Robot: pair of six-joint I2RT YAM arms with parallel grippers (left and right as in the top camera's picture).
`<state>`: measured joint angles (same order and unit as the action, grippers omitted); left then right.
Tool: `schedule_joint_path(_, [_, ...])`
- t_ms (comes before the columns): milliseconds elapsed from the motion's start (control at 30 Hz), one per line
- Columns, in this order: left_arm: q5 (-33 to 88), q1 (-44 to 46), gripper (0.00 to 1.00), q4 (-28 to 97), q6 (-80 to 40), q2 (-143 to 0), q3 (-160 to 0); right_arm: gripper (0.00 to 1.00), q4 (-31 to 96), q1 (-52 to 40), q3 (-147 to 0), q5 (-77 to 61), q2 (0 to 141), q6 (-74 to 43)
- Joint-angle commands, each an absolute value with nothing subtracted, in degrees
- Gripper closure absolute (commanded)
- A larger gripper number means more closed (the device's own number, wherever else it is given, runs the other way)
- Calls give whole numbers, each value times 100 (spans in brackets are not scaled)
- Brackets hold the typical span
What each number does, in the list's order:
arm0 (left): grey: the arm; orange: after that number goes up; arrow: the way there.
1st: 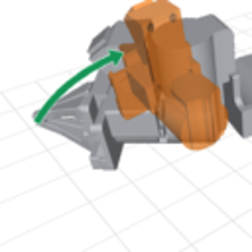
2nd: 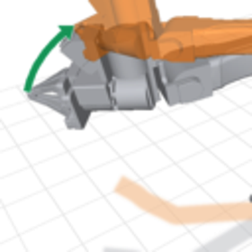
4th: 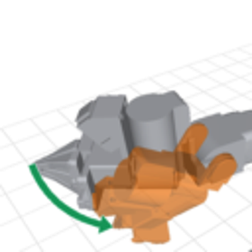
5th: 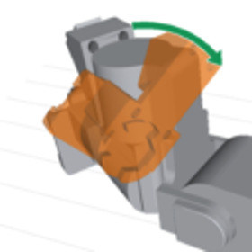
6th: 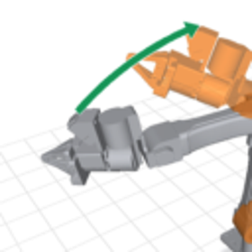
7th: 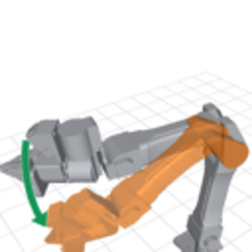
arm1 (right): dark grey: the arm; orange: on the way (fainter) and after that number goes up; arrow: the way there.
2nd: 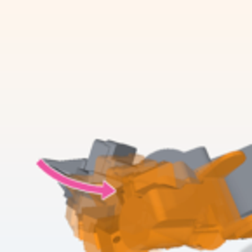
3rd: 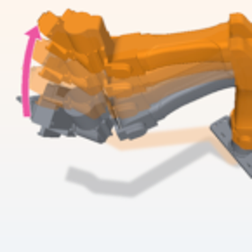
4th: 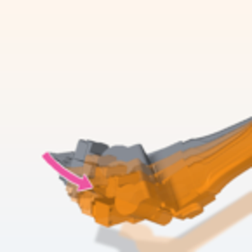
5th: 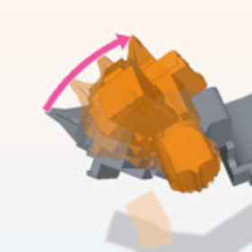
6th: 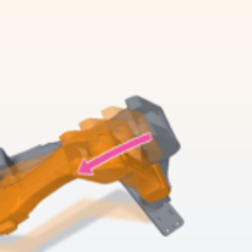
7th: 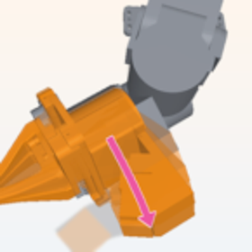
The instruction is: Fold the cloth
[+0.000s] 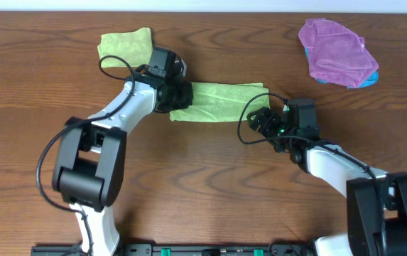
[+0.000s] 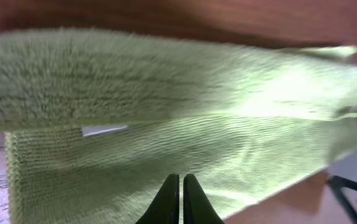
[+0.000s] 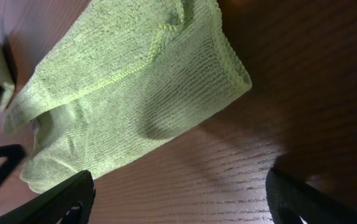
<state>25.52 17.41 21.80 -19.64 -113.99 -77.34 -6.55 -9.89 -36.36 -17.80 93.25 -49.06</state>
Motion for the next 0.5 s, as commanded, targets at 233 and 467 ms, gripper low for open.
schedule_joint_path(233, [1896, 1778, 94, 1588, -1997, -11316, -7861, 12, -578, -1048, -3544, -1649, 9393, -4989])
schedule_joint_path(467, [1844, 1809, 94, 987, -2246, -11966, -7861, 11, -591, -1048, -3544, -1406, 9485, -5140])
